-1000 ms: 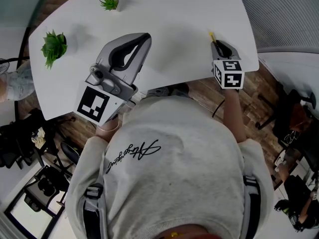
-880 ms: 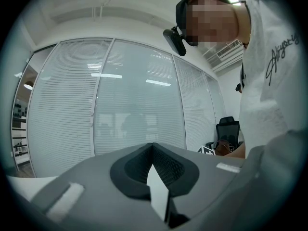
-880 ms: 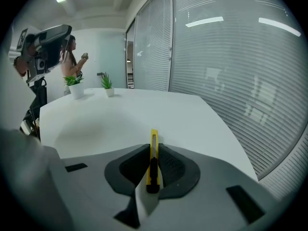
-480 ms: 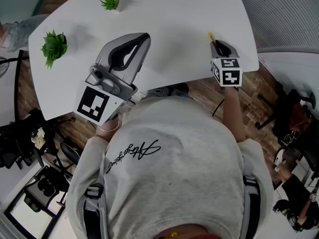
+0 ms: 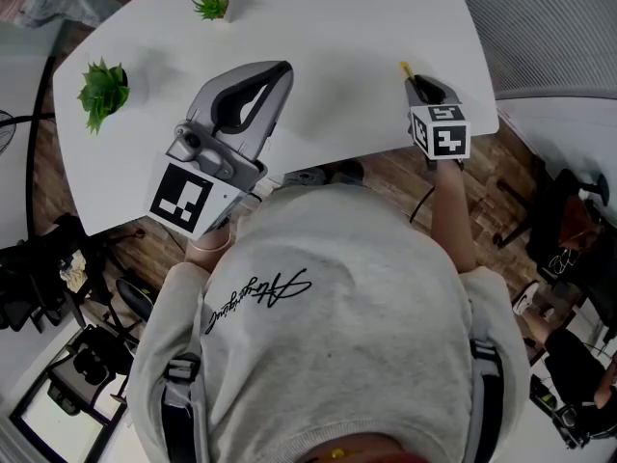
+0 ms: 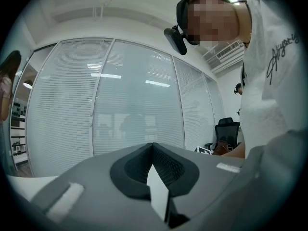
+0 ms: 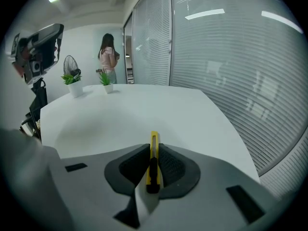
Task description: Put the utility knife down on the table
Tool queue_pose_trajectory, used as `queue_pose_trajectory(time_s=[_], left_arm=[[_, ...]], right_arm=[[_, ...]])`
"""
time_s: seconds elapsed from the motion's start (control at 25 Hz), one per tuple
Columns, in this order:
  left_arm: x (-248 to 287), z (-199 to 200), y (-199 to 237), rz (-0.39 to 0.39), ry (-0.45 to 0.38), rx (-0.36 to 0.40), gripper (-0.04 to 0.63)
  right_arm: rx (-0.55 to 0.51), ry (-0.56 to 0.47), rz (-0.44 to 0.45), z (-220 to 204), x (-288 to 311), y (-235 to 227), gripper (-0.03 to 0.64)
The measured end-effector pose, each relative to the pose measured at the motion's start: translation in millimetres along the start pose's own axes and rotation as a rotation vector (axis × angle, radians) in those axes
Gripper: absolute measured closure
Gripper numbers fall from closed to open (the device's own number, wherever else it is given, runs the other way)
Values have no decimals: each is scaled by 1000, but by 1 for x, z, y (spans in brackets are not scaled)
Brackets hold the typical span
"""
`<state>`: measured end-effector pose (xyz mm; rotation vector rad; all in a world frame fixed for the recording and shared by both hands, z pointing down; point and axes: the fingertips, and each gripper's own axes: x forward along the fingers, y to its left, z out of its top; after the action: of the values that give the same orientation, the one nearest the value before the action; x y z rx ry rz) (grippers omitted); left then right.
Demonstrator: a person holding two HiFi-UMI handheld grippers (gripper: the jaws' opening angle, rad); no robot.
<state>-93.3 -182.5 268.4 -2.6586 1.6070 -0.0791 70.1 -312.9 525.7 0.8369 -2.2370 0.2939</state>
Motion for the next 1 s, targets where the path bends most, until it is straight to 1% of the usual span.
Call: queue_pose_trajectory(time_s=[0.4, 0.44, 0.52, 0.6, 0.72, 0.8, 1.0], left_arm=[[2, 4, -3, -22, -9, 8, 606], [2, 4, -4, -26, -9, 11, 606], [3, 5, -4, -32, -10, 13, 606], [4, 5, -5, -39, -9, 14, 606], [6, 5, -7, -55, -7, 17, 606], [8, 6, -9, -67, -8, 19, 606], [12, 7, -12, -89, -15, 20, 606]], right_arm=[[-6, -13, -24, 1, 0, 0, 553], [-6, -17, -23, 1, 1, 1, 545], [-6, -24, -18, 1, 0, 3, 506], [-15, -29, -21, 2, 0, 4, 503], [-37, -32, -36, 2, -2, 5, 479], [-42, -36, -47, 2, -5, 4, 477], [-15, -67, -80, 4, -20, -2, 476]])
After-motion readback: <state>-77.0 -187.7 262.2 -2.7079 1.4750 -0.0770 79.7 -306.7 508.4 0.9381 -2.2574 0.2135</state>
